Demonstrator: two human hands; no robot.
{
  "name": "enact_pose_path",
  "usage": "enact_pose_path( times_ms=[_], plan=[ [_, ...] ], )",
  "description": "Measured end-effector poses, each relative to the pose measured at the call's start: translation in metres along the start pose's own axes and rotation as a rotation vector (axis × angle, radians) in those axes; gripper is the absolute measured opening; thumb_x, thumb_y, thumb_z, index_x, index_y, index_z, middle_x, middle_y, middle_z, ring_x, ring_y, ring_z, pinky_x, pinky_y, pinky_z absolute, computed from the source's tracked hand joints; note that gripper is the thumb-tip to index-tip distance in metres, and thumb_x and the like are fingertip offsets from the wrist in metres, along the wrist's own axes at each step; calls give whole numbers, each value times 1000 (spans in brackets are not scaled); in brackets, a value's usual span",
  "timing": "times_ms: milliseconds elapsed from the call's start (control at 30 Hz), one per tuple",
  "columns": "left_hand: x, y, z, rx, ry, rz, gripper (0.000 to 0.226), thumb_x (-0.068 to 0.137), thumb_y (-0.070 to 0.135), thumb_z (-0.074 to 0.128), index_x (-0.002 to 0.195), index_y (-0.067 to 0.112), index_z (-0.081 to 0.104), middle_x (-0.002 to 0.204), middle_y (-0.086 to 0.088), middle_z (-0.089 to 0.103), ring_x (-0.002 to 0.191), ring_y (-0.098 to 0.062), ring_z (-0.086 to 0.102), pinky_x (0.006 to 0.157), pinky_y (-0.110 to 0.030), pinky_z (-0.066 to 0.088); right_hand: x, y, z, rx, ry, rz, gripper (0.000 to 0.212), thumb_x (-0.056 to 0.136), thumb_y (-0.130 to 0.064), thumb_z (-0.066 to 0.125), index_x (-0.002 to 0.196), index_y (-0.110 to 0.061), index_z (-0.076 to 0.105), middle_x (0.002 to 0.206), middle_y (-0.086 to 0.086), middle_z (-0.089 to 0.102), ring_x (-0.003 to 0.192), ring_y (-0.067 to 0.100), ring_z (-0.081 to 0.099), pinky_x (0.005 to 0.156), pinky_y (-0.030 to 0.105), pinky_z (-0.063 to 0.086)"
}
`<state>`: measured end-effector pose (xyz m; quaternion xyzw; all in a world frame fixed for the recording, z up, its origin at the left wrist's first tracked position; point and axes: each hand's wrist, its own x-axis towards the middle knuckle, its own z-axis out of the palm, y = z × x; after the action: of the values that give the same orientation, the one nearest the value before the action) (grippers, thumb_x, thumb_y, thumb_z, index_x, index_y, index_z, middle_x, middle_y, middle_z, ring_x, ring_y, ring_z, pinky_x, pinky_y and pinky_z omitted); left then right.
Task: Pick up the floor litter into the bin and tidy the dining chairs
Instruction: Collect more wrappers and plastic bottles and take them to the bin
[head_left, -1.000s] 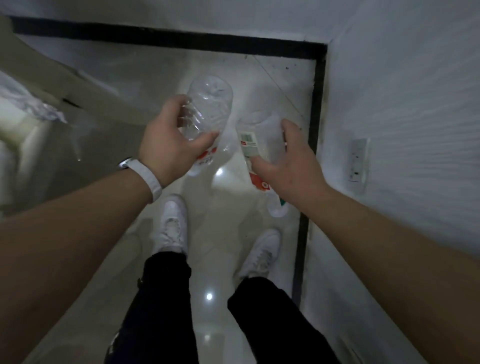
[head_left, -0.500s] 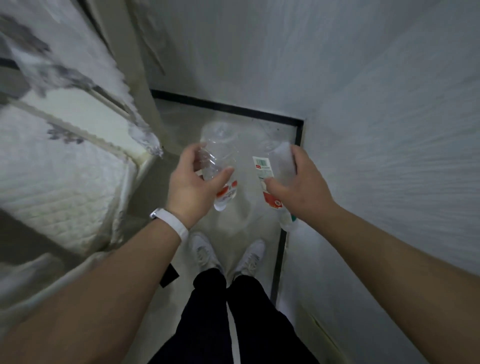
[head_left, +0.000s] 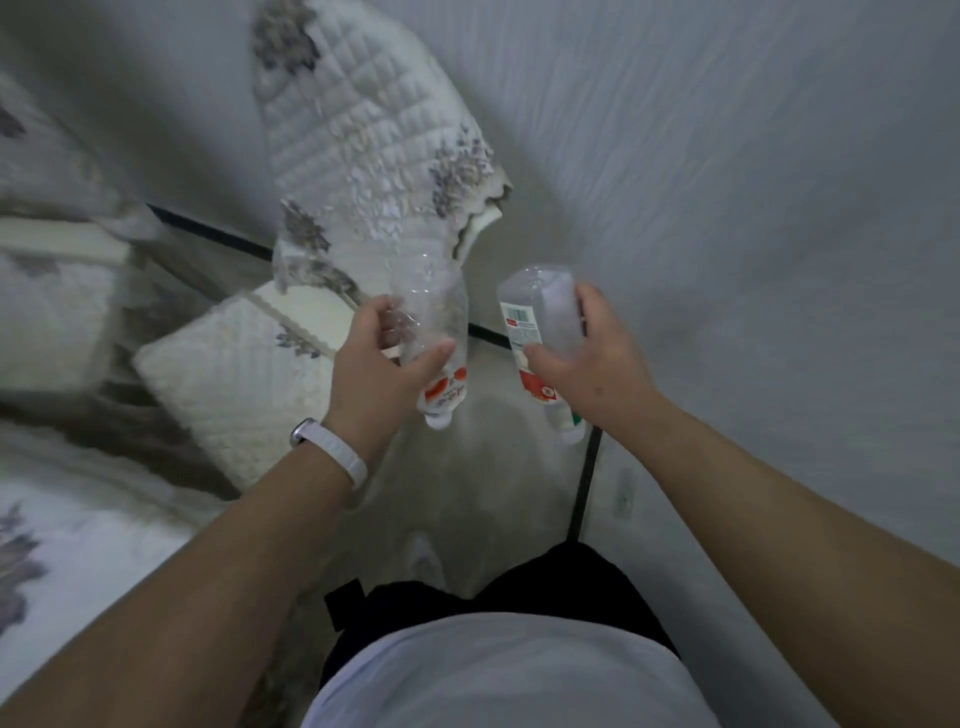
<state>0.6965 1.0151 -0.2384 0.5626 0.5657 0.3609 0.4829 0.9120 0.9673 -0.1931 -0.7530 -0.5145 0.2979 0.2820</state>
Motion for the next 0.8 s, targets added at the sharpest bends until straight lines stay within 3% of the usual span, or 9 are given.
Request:
enact_pose_path(
  times_ms=[100,233,333,467,600,800],
  plan=[
    [1,15,-21,-49,50,5,69,69,48,81,126,21,52,117,5,64,107,-13,63,85,-36,59,9,-29,-3,31,-26,-37,53,76,-31,76,111,-47,39,98,-24,56,86,-3,58,70,28,54],
    [7,31,-34,-107,127,-3,52,80,18,81,123,24,51,111,12,63,99,1,63,76,-16,54,33,-53,-3,75,-64,-124,55,75,-33,76,112,-52,40,102,-26,58,94,0,59,82,37,55],
    [15,38,-38,-128,204,-38,48,81,12,79,118,26,52,105,16,62,87,13,61,70,-8,50,59,-66,3,121,-135,-193,55,77,-26,77,119,-42,45,111,-21,58,102,4,59,89,34,53],
    [27,49,-46,-111,342,-93,45,80,17,81,112,35,55,105,16,64,89,11,63,73,-12,53,97,-83,12,175,-255,-311,56,76,-18,77,119,-36,47,107,-22,58,93,-9,58,76,10,47],
    [25,61,-60,-73,503,-148,44,81,19,81,106,43,54,106,16,65,95,8,63,75,-12,53,128,-102,35,154,-432,-410,50,72,-32,76,109,-40,44,105,-11,57,97,13,59,84,40,54],
    [-9,65,-82,-92,758,-234,48,80,21,82,121,30,59,113,9,70,103,-7,67,81,-24,57,143,-143,83,174,-639,-507,52,76,-35,75,107,-51,37,98,-29,53,88,-10,55,74,27,51]
  ],
)
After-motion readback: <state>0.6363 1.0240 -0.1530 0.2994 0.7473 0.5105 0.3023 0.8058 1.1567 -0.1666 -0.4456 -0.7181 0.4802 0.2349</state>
